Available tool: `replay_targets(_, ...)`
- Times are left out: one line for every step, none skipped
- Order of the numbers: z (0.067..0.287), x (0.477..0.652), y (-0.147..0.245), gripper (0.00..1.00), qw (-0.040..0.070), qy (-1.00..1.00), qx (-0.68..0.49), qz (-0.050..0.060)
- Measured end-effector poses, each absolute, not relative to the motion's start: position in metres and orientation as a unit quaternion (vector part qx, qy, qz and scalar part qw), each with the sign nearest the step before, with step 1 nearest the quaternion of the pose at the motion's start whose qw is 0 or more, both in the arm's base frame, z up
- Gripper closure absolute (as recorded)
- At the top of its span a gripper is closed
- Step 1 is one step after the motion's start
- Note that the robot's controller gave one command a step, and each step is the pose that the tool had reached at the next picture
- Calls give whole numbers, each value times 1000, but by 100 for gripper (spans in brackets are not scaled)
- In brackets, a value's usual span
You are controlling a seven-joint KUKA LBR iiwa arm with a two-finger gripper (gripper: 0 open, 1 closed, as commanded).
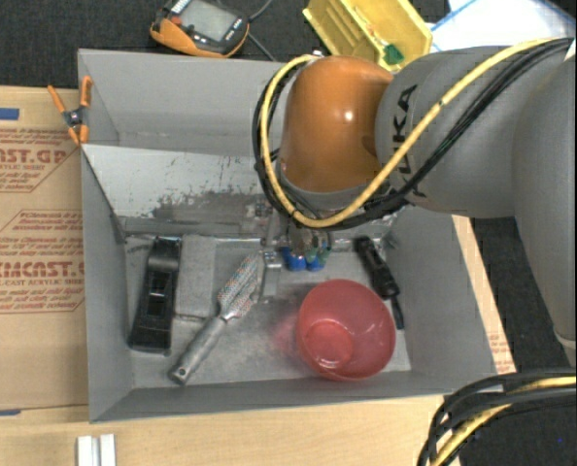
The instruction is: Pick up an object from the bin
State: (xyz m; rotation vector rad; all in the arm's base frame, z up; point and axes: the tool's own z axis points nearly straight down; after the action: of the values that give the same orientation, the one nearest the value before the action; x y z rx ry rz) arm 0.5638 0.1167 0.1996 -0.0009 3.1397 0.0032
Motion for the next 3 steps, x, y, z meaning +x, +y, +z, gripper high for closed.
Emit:
replay_targets(200,564,117,0,1,1000,0,1)
replay_targets(210,576,65,0,3,1000,-8,1)
replay_targets(204,587,60,0,3,999,-39,2)
